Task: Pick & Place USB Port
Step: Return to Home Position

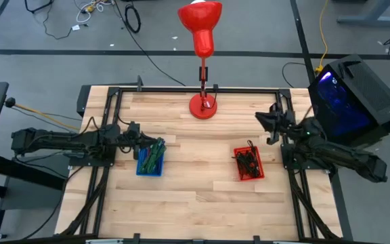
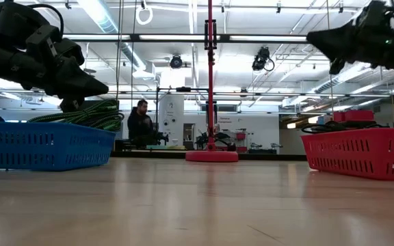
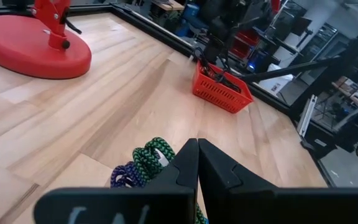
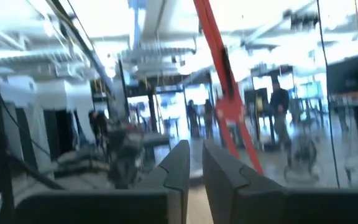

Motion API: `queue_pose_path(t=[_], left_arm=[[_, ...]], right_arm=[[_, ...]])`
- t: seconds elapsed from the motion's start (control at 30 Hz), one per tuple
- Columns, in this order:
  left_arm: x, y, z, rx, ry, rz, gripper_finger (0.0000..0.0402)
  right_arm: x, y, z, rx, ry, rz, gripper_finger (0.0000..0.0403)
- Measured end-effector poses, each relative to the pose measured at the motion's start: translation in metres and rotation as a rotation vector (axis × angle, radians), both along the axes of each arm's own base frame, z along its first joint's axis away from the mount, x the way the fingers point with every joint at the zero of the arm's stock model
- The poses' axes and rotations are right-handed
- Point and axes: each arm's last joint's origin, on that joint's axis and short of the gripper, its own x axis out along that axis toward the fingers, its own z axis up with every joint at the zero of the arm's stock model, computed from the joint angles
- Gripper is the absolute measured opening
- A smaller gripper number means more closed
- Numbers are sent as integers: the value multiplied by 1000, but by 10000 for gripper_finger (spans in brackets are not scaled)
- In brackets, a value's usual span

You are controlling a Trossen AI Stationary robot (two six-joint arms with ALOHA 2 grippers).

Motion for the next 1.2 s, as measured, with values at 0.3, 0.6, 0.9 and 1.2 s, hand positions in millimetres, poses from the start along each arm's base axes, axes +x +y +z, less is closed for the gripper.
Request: queue_pose_path(t=[0.3,0.6,0.9,1.2], left_arm=[[-4,-1,9,11,-79,-1,14],[-19,-3,31,40,-301,-1,14],[-38,-5,48,69,-516,-1,14],[-40,-5,53,75,-567,1,14]], right_arm=[[-21,12,17,-103,-185,2,47],[-39,22,31,-204,-364,5,47],[-39,23,30,-195,-359,22,47],[-38,23,29,-187,-345,22,47]])
